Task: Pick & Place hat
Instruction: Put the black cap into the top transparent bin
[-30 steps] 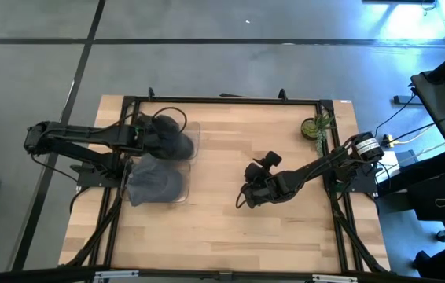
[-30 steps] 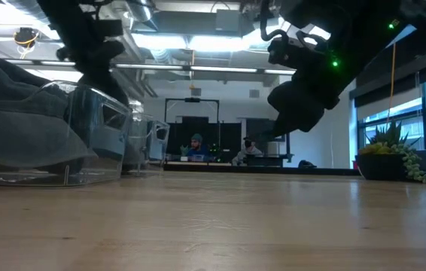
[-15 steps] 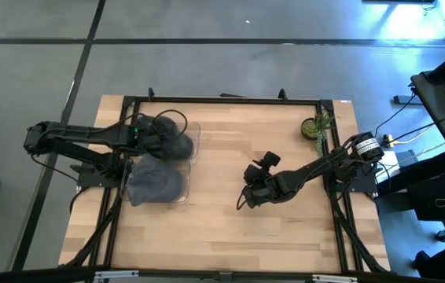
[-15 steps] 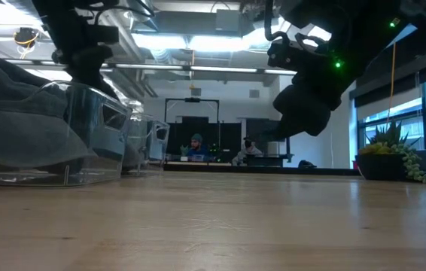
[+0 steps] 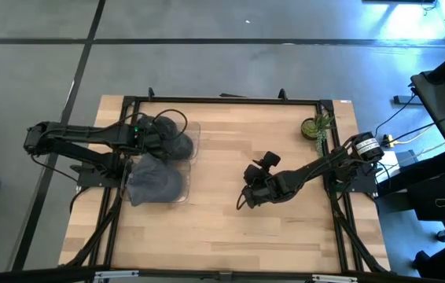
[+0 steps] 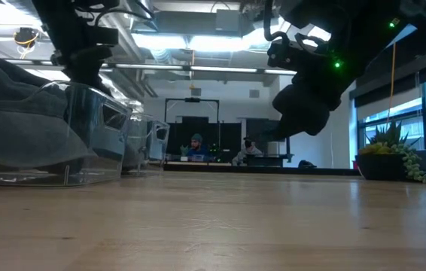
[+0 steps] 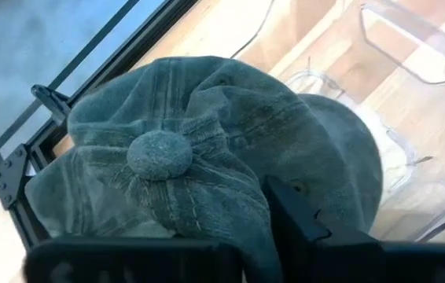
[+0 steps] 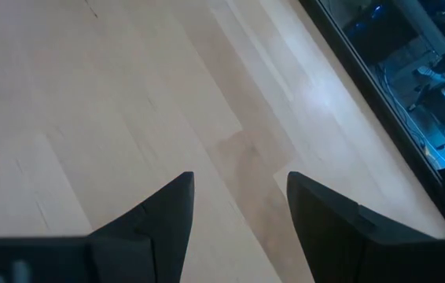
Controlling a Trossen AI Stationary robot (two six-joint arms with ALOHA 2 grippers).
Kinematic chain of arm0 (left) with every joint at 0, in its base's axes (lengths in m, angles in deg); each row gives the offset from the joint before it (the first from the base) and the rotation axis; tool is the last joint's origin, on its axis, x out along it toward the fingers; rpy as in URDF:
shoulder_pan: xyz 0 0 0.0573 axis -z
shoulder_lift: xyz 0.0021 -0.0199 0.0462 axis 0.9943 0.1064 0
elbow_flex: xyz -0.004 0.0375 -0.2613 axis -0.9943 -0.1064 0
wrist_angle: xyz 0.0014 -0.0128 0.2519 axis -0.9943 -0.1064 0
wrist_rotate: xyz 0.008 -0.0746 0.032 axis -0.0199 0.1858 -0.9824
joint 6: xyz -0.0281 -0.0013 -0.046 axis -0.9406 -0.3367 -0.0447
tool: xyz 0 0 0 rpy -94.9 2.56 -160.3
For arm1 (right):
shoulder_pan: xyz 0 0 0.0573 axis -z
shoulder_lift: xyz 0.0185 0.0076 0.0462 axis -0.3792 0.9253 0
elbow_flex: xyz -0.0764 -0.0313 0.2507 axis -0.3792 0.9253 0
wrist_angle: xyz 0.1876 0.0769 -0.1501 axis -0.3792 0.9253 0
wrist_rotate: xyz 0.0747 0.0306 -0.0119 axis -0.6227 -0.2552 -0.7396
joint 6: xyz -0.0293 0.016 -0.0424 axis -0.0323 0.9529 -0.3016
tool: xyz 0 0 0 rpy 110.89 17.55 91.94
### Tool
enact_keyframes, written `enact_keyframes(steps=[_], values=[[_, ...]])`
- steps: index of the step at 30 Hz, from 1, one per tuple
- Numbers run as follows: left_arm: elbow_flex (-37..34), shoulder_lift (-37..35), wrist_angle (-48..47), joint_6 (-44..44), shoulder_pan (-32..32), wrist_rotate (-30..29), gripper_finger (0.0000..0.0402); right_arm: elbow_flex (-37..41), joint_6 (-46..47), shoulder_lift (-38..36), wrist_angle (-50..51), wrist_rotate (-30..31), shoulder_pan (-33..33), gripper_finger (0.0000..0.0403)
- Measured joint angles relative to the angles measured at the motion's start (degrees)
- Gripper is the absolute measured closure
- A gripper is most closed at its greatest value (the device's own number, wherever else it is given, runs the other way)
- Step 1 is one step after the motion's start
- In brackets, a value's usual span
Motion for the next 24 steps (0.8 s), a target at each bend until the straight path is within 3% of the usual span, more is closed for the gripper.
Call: enact_keyframes(steps=[6, 12, 18, 24], values=[[0.0, -0.5, -1.4, -1.3, 0.0, -2.6, 0.0299, 0.0, 1.6, 0.0, 0.0, 0.1, 0.0, 0.0198], [0.8, -5.5, -11.1, -6.9, 0.0, -4.8, 0.0242, 0.0, 3.3, 0.0, 2.3, 0.5, 0.0, 0.0198], [0.8, -11.2, -16.9, -11.7, 0.0, -4.8, 0.0225, 0.0, 6.2, -0.1, 6.6, 0.6, 0.0, 0.0198], [0.8, -14.5, -21.2, -9.5, 0.0, -5.5, 0.0226, 5.3, 13.9, -4.4, 7.4, -0.3, -2.2, 0.0198]])
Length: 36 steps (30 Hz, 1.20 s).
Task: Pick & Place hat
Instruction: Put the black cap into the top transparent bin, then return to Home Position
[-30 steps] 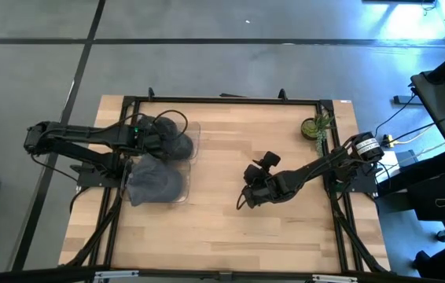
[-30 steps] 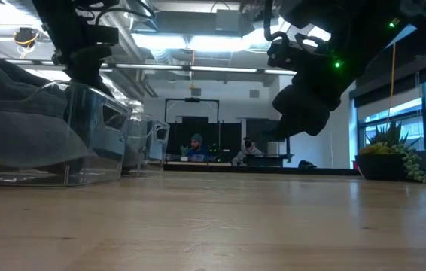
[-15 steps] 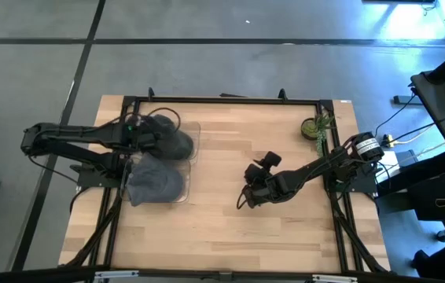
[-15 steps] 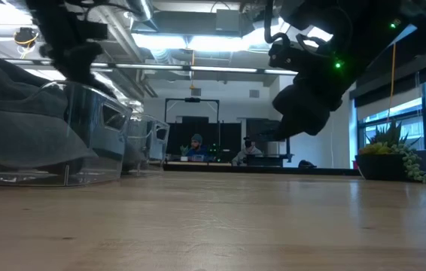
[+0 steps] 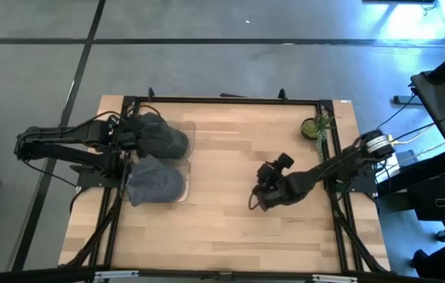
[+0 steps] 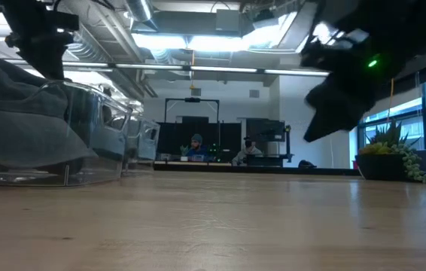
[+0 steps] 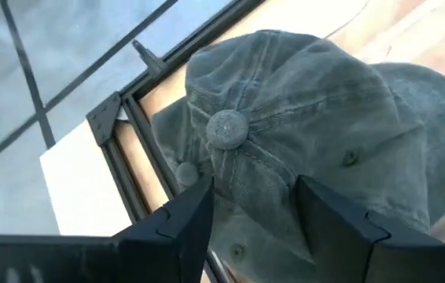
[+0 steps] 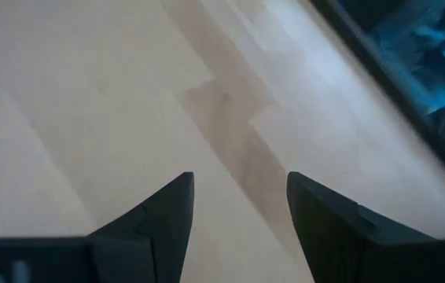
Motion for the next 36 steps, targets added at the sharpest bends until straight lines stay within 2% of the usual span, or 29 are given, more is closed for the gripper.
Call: enact_keyframes(steps=[3, 8, 14, 19, 24, 30, 33, 36], values=[[0.0, -0.9, -0.7, -0.4, 0.0, 2.5, 0.0228, 3.6, 1.0, -5.5, -1.9, -2.8, -1.4, 0.0198], [0.0, -2.1, -2.6, -0.6, 0.0, 7.4, 0.0225, 8.8, -4.7, -15.9, -7.1, -8.6, -2.5, 0.0198], [0.0, -3.4, -10.5, -8.1, 0.0, 5.1, 0.0226, 12.0, -10.3, -25.1, -10.9, -9.1, -2.4, 0.0198], [0.0, -5.3, -9.5, -6.9, 0.3, 5.4, 0.0228, 13.6, -17.1, -30.9, -13.4, -13.0, -2.5, 0.0198], [-0.6, -9.6, 5.6, 5.2, 3.4, 6.7, 0.0224, 18.7, -21.7, -39.6, -19.0, -13.8, -2.5, 0.0198], [-7.7, -19.4, 26.4, 17.8, 9.2, 10.3, 0.0227, 32.3, -32.1, -52.3, -39.4, -27.0, -1.0, 0.0198], [-13.6, -25.2, 37.3, 22.8, 11.7, 11.6, 0.0228, 37.0, -36.6, -58.3, -44.0, -31.7, 0.4, 0.0198], [-19.6, -31.1, 46.6, 26.7, 13.6, 15.1, 0.0226, 40.7, -38.0, -63.9, -46.1, -33.3, 1.8, 0.0198]])
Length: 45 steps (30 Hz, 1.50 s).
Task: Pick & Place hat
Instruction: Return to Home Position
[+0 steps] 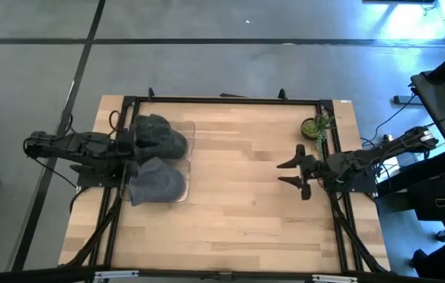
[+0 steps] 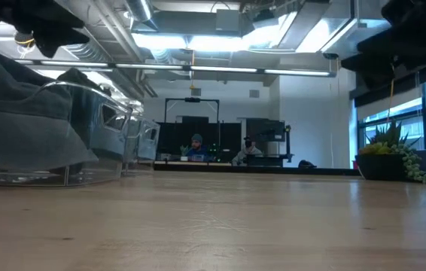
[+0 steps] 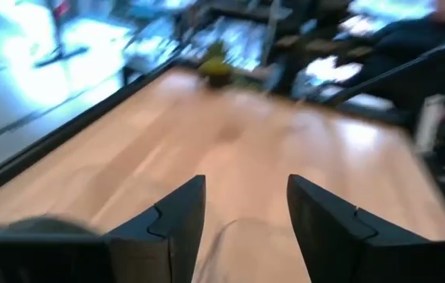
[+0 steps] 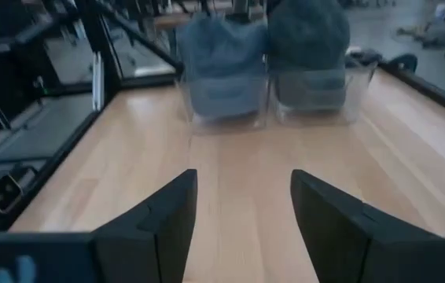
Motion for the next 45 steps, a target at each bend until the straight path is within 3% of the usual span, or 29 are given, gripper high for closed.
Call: enact_keyframes(steps=[9, 19, 32, 45], values=[[-9.3, -14.8, 7.9, 3.3, 1.5, 4.5, 0.0228, 9.7, -2.9, -10.7, -8.0, -6.5, 3.3, 0.0198], [-17.9, -14.9, 22.0, 6.2, 1.5, 13.4, 0.0224, 12.4, -4.0, -19.4, -3.2, -8.4, 7.5, 0.0198], [-28.5, -14.9, 37.1, 6.5, 1.5, 15.5, 0.0224, 12.3, -2.3, -24.8, 2.9, -9.4, 8.5, 0.0198], [-28.6, -14.8, 35.4, 6.7, 1.4, 16.2, 0.0225, 12.3, -1.3, -24.7, 4.1, -9.3, 8.6, 0.0198]])
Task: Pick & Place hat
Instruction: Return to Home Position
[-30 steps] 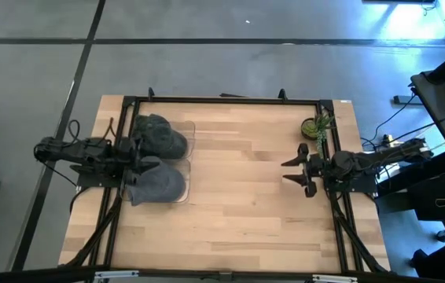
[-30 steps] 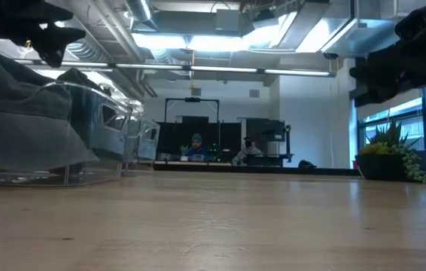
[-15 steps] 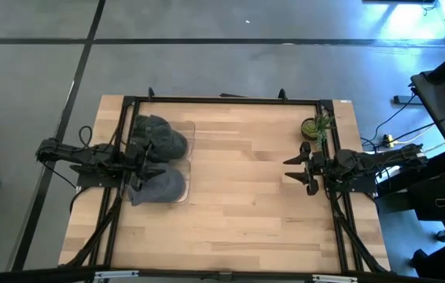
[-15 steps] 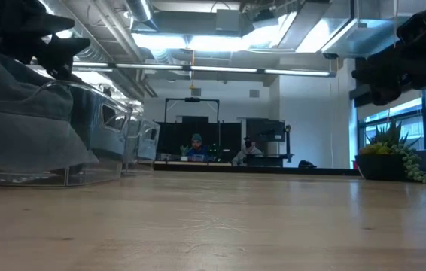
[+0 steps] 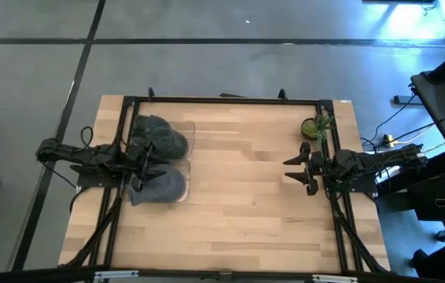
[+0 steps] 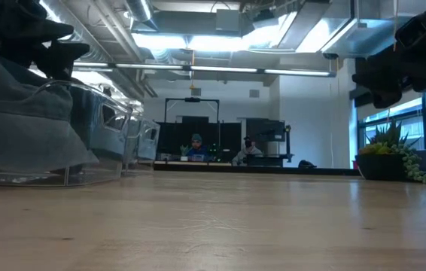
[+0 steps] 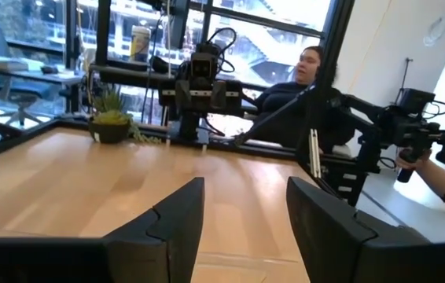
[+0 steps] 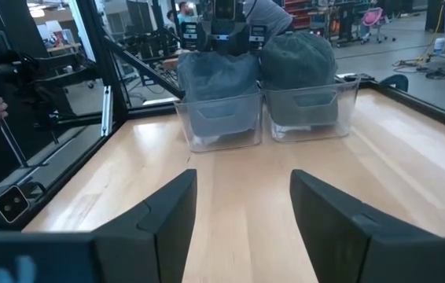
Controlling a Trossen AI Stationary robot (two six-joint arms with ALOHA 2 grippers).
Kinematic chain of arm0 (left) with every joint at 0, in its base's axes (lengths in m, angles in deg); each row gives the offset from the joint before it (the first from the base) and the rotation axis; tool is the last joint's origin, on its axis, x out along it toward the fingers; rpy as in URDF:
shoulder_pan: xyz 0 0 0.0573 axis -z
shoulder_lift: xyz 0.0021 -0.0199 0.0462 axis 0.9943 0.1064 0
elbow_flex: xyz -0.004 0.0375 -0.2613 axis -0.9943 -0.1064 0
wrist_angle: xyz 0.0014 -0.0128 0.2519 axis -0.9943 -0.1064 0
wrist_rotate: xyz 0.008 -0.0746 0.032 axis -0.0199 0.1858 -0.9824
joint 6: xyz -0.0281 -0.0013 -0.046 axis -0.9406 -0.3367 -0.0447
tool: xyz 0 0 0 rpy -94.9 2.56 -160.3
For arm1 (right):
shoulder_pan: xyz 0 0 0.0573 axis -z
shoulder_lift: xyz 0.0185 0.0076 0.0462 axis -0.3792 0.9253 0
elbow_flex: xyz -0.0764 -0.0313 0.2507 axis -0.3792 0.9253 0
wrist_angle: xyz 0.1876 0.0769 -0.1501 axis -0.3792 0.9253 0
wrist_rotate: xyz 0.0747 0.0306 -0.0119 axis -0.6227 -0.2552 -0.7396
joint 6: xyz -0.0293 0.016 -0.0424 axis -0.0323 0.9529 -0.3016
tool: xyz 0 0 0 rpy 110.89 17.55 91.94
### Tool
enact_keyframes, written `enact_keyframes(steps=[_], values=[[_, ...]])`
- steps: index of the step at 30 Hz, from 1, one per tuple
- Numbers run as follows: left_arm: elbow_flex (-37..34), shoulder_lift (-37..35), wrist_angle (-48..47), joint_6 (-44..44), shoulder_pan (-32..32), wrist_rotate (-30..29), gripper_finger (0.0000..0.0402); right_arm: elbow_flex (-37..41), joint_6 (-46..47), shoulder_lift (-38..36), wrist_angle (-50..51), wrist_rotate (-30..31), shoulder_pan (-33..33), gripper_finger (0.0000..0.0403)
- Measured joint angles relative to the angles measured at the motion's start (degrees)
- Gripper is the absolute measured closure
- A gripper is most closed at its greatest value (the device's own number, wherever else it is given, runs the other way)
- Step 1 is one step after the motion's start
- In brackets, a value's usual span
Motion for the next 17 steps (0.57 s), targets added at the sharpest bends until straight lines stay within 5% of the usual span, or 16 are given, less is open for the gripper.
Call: enact_keyframes(steps=[17], values=[[0.0, 0.0, 0.0, -0.6, 0.0, -0.3, 0.0224, 0.0, 1.4, 0.1, 1.2, 0.0, 0.0, 0.0198]])
